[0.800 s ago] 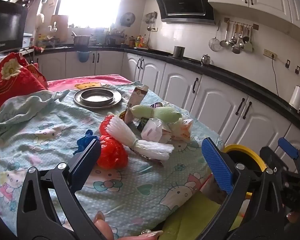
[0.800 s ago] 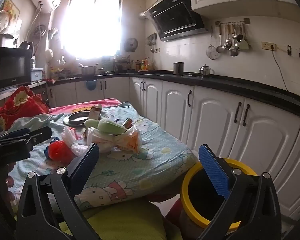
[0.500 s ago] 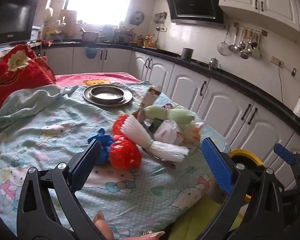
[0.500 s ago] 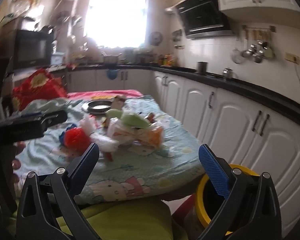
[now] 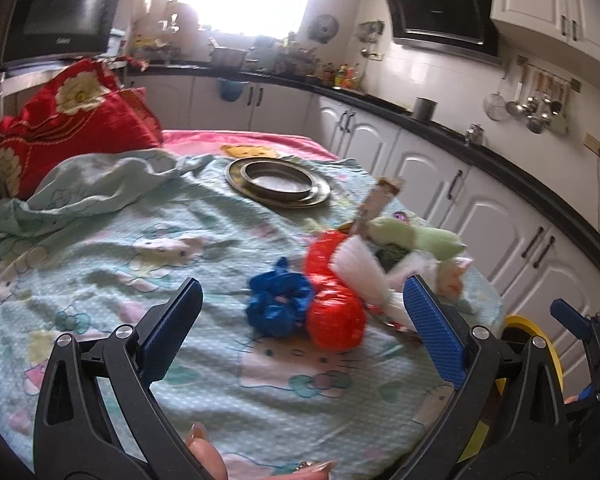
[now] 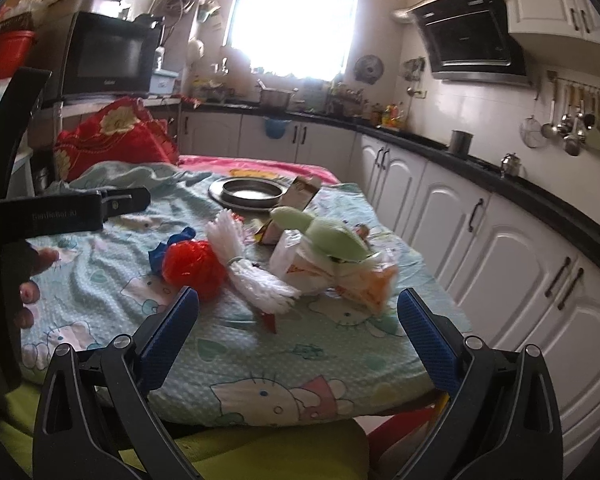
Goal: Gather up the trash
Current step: 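Reach the left tool to the blue plastic bag and close on it, then lift the blue bag with the left tool while the right tool grasps the white string bundle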
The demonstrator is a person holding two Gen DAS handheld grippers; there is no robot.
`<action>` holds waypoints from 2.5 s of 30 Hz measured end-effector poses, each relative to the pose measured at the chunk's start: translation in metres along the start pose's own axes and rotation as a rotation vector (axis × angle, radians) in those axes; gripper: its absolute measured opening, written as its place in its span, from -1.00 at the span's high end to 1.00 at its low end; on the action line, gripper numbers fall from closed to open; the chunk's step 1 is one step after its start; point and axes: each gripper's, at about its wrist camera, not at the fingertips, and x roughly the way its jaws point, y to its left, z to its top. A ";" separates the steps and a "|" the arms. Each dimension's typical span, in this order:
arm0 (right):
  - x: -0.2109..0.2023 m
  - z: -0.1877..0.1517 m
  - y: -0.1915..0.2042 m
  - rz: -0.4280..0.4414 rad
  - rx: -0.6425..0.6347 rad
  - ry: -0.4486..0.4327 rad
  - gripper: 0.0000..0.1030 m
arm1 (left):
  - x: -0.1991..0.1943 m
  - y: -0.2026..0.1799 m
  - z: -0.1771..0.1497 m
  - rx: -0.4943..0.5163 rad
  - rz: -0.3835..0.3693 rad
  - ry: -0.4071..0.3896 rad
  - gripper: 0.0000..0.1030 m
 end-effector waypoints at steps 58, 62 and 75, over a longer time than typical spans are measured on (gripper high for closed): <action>0.076 0.005 0.026 0.209 -0.112 0.136 0.69 | 0.063 0.064 -0.001 -0.136 -0.147 0.239 0.85; 0.070 0.009 0.023 0.204 -0.106 0.118 0.69 | 0.049 0.056 0.010 -0.109 -0.149 0.197 0.85; 0.042 0.024 -0.010 0.155 -0.044 0.057 0.69 | 0.014 0.011 0.035 -0.015 -0.208 0.094 0.85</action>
